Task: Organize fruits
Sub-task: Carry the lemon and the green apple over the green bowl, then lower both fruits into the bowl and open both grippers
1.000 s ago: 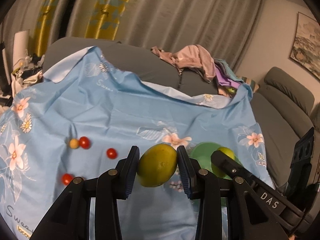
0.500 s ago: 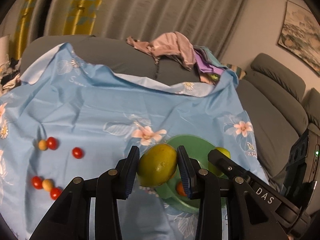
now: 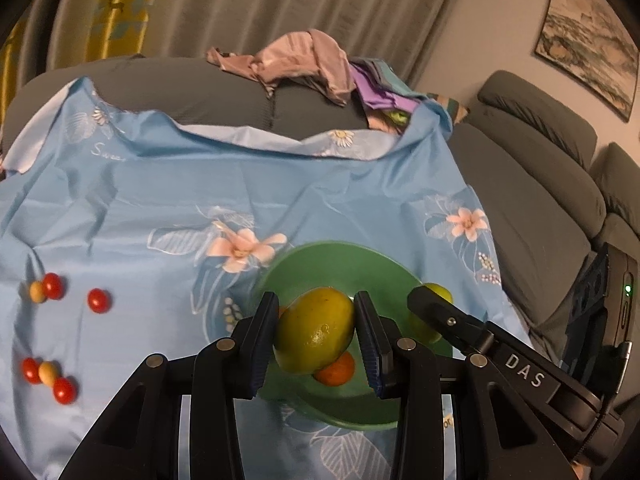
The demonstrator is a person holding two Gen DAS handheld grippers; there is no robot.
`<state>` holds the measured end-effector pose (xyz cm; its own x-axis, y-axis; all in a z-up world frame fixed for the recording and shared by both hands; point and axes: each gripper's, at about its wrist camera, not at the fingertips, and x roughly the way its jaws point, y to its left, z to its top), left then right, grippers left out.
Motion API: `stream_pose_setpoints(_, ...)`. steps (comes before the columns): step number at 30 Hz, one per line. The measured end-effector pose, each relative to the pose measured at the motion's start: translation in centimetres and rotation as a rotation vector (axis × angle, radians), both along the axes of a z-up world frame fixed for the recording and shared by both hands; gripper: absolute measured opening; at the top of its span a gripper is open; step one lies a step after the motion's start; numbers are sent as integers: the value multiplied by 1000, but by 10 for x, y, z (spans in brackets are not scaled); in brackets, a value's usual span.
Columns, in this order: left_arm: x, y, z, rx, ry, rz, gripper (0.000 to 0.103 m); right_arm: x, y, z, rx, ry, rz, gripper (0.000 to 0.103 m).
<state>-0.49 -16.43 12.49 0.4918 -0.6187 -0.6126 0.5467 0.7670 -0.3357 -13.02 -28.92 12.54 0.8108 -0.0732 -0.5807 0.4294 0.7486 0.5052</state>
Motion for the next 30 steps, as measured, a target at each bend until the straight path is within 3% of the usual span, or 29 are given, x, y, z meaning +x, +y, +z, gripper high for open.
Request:
stream_pose_setpoints(15,-1,-34,-25,67,47,-62,38,3,-23,-22,49,76,-57,36)
stream_pose_setpoints(30,0,-46,-41,120,69,-78,38,10,-27,-30,27,143,-72,36)
